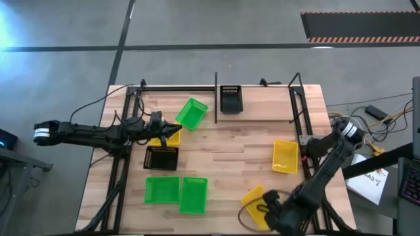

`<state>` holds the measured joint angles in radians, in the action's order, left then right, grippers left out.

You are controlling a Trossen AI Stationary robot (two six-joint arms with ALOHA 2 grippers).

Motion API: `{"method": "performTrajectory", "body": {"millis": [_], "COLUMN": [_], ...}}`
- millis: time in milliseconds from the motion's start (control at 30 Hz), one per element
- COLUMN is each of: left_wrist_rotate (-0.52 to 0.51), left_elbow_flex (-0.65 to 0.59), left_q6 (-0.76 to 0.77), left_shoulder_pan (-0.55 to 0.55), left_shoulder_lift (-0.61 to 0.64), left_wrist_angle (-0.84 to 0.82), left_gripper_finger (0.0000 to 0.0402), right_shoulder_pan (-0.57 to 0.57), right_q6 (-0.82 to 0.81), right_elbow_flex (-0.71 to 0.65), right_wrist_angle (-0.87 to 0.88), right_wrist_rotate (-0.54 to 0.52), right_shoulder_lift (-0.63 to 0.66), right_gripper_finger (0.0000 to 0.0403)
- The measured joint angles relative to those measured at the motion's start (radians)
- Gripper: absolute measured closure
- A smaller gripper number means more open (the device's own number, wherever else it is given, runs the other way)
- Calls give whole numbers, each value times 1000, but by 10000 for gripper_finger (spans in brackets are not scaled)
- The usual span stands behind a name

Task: Stack baskets on shelf by color
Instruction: Put the bottom right yellow bin on the shelf

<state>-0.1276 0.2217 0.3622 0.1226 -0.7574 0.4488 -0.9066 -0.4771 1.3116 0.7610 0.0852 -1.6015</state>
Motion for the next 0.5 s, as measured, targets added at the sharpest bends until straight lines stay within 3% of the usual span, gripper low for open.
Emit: {"method": "performTrajectory", "body": {"millis": [300, 500], "left_wrist_rotate": [3, 2], "left_elbow_flex": [0, -1], "left_q6": [2, 2], "left_shoulder_pan": [0, 0], "left_shoulder_lift": [1, -1], "left_wrist_angle": [1, 3], "left_gripper_finger": [402, 402], "right_shoulder_pan": [-32, -32], "right_q6": [-16, -74], "right_elbow_flex": [94, 108], "right_wrist_angle": [99, 192], "right_wrist_rotate": [-63, -63], "right_shoulder_lift": [-225, -281], "right_gripper_finger": [208, 284]}}
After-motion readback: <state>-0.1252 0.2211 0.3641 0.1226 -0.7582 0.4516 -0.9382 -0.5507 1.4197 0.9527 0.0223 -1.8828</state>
